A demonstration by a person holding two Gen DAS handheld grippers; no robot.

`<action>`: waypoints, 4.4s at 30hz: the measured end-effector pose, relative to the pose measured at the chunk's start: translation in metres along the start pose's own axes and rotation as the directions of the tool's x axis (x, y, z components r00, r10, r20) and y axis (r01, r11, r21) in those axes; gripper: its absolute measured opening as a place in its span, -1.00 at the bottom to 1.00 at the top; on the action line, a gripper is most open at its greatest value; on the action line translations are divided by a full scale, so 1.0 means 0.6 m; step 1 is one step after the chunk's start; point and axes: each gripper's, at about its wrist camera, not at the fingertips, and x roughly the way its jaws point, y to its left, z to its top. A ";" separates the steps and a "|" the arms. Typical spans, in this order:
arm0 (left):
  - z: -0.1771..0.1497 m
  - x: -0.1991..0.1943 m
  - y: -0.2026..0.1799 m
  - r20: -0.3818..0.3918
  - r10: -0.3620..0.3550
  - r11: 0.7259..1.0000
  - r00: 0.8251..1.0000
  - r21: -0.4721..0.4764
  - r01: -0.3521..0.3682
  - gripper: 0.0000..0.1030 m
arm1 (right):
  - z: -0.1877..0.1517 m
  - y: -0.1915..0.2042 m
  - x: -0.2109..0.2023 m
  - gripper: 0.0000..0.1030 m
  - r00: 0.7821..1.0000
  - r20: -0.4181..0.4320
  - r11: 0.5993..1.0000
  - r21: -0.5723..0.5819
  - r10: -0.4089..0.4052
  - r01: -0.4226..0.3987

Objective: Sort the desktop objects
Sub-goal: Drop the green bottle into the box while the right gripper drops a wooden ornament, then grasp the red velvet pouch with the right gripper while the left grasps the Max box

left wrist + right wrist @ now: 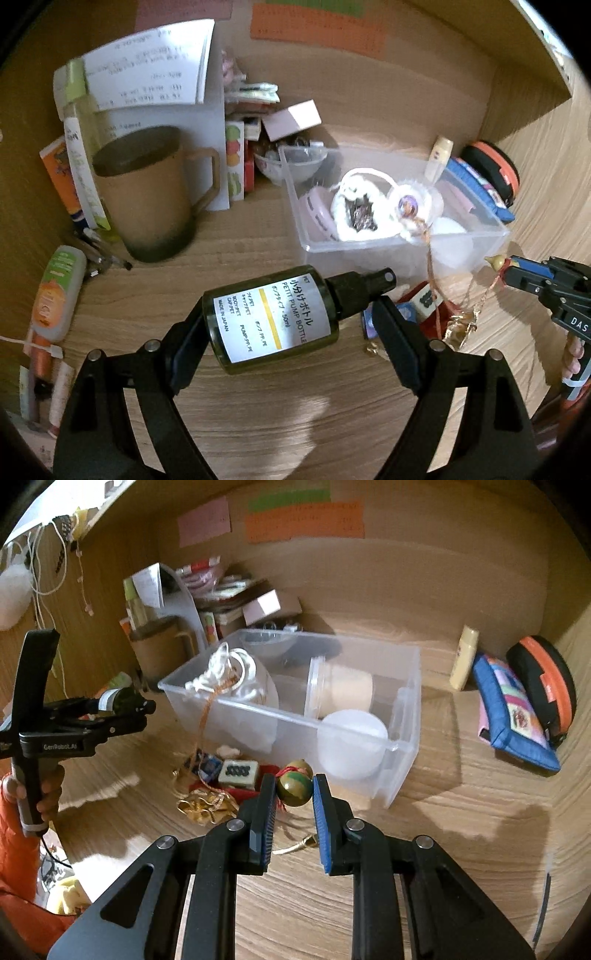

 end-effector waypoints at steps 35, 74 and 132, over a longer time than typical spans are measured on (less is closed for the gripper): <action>0.104 0.055 -0.046 0.003 -0.100 0.995 0.995 0.031 0.100 0.66 | 0.089 -0.054 0.029 -0.66 0.997 0.069 1.000 0.010 -0.027 0.027; 0.123 0.133 -0.136 -0.112 -0.201 0.973 0.973 0.092 0.212 0.65 | 0.082 -0.071 0.078 -0.31 0.998 -0.019 0.998 -0.034 -0.063 0.062; -0.056 0.104 -0.170 -0.204 -0.068 0.961 0.977 0.250 0.119 0.42 | -0.024 0.023 0.063 0.10 0.998 -0.062 0.998 -0.058 0.005 -0.009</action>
